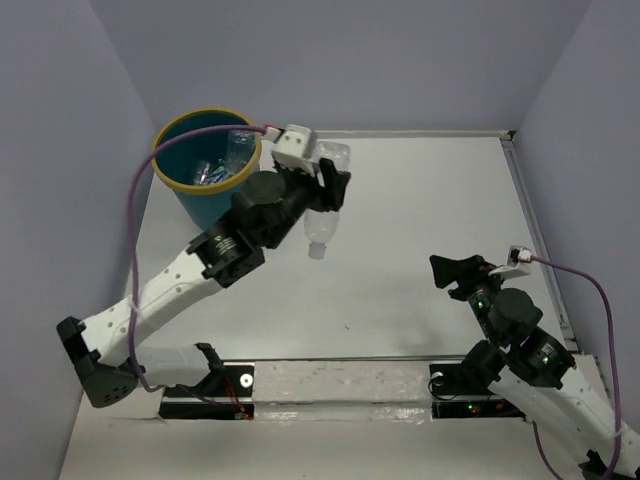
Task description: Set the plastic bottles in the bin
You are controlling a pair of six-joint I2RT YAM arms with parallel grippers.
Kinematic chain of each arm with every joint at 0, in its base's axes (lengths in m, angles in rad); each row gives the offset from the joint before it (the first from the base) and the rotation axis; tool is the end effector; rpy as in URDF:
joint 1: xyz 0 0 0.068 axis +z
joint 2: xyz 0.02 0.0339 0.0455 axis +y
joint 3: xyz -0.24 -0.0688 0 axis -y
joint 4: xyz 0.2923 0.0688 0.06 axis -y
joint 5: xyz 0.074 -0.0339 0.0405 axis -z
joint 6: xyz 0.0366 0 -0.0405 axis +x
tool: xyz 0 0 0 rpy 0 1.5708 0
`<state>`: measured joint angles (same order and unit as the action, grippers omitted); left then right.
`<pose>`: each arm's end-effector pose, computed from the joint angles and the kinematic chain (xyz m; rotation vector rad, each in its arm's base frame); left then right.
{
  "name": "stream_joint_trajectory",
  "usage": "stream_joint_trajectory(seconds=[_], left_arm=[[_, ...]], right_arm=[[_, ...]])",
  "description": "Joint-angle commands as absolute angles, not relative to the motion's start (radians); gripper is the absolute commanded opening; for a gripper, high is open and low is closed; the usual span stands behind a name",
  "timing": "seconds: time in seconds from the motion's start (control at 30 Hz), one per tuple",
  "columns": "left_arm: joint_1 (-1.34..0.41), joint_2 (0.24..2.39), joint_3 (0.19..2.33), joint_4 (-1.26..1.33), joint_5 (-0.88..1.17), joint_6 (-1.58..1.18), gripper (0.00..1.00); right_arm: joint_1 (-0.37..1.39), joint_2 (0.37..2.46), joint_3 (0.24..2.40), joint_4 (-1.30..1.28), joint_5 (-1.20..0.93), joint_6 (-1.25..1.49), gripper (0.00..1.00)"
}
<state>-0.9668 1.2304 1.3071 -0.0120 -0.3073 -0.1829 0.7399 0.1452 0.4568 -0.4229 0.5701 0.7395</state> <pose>0.1996 -0.2697 0.4290 0.3504 1.5086 -0.6877 0.1215 0.0842 0.2833 0.4318 1.6489 0.6372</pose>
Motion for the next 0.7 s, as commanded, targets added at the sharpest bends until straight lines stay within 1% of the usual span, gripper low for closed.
stream_joint_trajectory(seconds=[0.0,0.1,0.13,0.3,0.4,0.43,0.5,0.53,0.57,0.6,0.67], left_arm=[[-0.814,1.094,1.299,0.02,-0.412,-0.229,0.54],[-0.724,1.028,1.359,0.012,-0.454,-0.213,0.54],[-0.669,1.014,1.391,0.012,-0.462,-0.2,0.54],[-0.516,1.049,1.466,0.043,-0.494,-0.161,0.54],[-0.395,1.107,1.474,0.095,-0.483,-0.155,0.55],[-0.323,1.149,1.476,0.11,-0.462,-0.156,0.55],[-0.253,1.192,1.488,0.155,-0.451,-0.163,0.56],[-0.188,1.236,1.505,0.169,-0.442,-0.172,0.56],[-0.187,1.258,1.514,0.184,-0.437,-0.175,0.56],[-0.137,1.303,1.535,0.213,-0.44,-0.172,0.56],[-0.095,1.351,1.561,0.248,-0.445,-0.152,0.56]], right_arm=[[0.741,0.189,0.423,-0.278,0.463,0.781,0.72],[0.741,0.227,0.4,-0.189,0.424,0.764,0.71],[0.741,0.263,0.408,-0.177,0.416,0.759,0.71],[0.741,0.377,0.42,-0.103,0.345,0.746,0.71],[0.741,0.394,0.39,-0.049,0.301,0.758,0.71],[0.741,0.394,0.385,-0.038,0.284,0.758,0.71],[0.741,0.388,0.383,-0.037,0.272,0.756,0.71],[0.741,0.373,0.382,-0.038,0.267,0.747,0.71],[0.741,0.373,0.382,-0.041,0.267,0.741,0.71],[0.741,0.356,0.383,-0.052,0.27,0.727,0.71],[0.741,0.33,0.383,-0.064,0.273,0.715,0.71]])
